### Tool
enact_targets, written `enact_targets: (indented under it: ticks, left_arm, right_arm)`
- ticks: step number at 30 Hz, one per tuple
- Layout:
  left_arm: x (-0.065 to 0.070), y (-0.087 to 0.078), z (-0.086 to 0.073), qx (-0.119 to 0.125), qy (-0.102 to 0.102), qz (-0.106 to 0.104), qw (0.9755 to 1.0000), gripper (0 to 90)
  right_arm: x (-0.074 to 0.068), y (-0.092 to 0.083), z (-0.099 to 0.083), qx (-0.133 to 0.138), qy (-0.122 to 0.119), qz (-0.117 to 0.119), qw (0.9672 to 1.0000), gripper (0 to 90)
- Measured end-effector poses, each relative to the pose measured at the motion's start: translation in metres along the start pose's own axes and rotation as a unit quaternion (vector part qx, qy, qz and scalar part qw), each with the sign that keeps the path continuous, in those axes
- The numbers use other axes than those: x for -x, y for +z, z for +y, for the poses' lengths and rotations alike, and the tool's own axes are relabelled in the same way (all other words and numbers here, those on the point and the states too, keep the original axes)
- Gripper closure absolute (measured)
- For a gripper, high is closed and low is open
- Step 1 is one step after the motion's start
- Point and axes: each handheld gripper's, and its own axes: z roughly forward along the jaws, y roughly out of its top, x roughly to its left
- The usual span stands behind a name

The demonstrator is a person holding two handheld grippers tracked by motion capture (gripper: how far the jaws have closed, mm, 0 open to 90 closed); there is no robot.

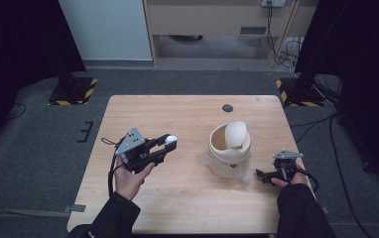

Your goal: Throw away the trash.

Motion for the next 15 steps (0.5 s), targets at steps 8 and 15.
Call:
enact_targets:
  ticks: [8, 15]
  left_arm:
    - [0.000, 0.005, 0.003, 0.006, -0.003, 0.000, 1.0000, 62.7]
    - [0.001, 0.016, 0.010, 0.008, 0.003, -0.007, 0.9999, 62.6]
  right_arm:
    - [0.000, 0.000, 0.000, 0.000, 0.000, 0.000, 1.0000, 0.6]
    - [0.000, 0.000, 0.000, 0.000, 0.001, 0.000, 1.0000, 0.6]
